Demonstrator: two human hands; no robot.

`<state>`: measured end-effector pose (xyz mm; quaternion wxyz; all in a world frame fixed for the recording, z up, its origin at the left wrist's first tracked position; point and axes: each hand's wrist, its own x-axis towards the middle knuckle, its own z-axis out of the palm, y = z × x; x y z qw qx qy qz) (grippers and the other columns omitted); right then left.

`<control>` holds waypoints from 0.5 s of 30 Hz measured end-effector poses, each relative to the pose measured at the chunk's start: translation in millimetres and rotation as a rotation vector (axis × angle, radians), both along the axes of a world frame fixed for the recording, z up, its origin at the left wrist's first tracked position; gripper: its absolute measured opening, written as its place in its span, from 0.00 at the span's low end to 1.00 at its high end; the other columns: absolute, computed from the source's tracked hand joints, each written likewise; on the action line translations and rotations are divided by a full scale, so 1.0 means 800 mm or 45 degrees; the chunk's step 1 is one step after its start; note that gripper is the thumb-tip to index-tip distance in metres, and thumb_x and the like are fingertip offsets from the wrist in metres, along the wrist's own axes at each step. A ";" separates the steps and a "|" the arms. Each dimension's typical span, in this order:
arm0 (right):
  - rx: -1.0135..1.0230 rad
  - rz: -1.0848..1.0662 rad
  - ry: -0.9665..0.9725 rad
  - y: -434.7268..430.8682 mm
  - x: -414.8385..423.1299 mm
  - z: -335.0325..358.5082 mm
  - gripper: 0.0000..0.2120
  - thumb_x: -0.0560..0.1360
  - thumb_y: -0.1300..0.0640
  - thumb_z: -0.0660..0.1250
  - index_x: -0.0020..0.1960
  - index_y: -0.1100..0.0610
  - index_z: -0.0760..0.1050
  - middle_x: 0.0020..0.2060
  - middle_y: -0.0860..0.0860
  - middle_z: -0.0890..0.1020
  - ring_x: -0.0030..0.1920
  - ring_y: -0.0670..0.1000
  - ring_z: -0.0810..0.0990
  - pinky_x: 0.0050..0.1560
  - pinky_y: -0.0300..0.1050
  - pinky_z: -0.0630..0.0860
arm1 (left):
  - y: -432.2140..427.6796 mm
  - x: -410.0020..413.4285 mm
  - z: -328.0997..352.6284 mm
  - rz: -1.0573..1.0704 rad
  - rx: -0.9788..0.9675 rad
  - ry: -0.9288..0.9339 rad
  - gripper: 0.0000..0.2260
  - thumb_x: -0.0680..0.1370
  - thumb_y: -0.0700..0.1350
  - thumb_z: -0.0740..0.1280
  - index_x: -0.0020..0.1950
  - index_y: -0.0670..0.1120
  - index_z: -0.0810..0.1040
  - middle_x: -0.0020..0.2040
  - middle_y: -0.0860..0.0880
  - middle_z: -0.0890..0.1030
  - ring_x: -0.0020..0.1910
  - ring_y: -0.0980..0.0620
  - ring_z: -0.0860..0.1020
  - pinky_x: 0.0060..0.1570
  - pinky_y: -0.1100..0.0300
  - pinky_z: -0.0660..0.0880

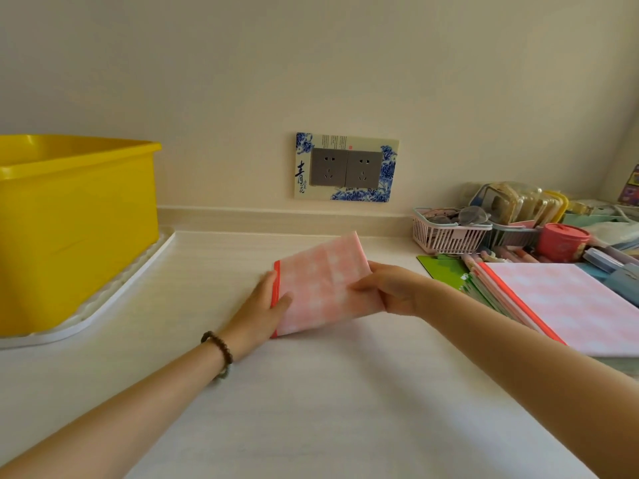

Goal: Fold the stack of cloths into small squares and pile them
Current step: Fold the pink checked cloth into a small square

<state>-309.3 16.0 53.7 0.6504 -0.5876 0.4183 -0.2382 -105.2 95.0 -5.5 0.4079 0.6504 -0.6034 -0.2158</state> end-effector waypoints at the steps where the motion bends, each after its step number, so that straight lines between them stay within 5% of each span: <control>1: -0.055 -0.009 -0.028 0.002 -0.005 0.010 0.19 0.76 0.72 0.57 0.62 0.55 0.69 0.51 0.52 0.79 0.48 0.52 0.78 0.49 0.46 0.78 | -0.005 -0.004 0.011 0.038 -0.003 0.218 0.26 0.81 0.48 0.59 0.76 0.43 0.55 0.72 0.53 0.61 0.70 0.54 0.63 0.63 0.68 0.59; 4: -0.174 -0.029 -0.064 0.009 -0.037 0.050 0.20 0.76 0.71 0.58 0.64 0.55 0.69 0.53 0.53 0.79 0.49 0.52 0.79 0.47 0.45 0.80 | -0.029 -0.016 0.037 0.015 0.201 0.638 0.27 0.79 0.57 0.60 0.73 0.44 0.63 0.70 0.48 0.69 0.67 0.49 0.71 0.66 0.56 0.66; 7: -0.257 -0.079 -0.048 0.018 -0.087 0.092 0.19 0.76 0.69 0.59 0.63 0.55 0.71 0.52 0.52 0.81 0.48 0.51 0.80 0.43 0.42 0.82 | -0.034 -0.054 0.076 -0.165 0.216 0.995 0.17 0.80 0.55 0.60 0.61 0.45 0.76 0.54 0.48 0.81 0.50 0.50 0.80 0.46 0.59 0.78; 9: -0.292 -0.139 -0.004 0.025 -0.127 0.117 0.17 0.76 0.68 0.60 0.61 0.54 0.73 0.49 0.51 0.81 0.43 0.49 0.82 0.38 0.40 0.81 | -0.036 -0.086 0.101 -0.207 0.125 1.027 0.14 0.79 0.52 0.62 0.56 0.45 0.78 0.46 0.50 0.81 0.41 0.54 0.79 0.34 0.65 0.75; 12: -0.309 -0.328 0.085 0.031 -0.190 0.142 0.12 0.76 0.64 0.61 0.55 0.52 0.75 0.45 0.52 0.81 0.33 0.46 0.82 0.28 0.36 0.77 | -0.044 -0.139 0.128 -0.352 0.033 1.055 0.11 0.78 0.48 0.65 0.56 0.43 0.78 0.41 0.51 0.82 0.34 0.58 0.80 0.30 0.68 0.74; 15: -0.283 -0.557 0.165 0.031 -0.250 0.148 0.13 0.74 0.60 0.65 0.58 0.56 0.74 0.47 0.55 0.81 0.36 0.49 0.80 0.32 0.39 0.78 | -0.050 -0.201 0.142 -0.481 0.086 1.086 0.06 0.77 0.46 0.66 0.50 0.44 0.77 0.35 0.52 0.82 0.29 0.59 0.80 0.29 0.68 0.75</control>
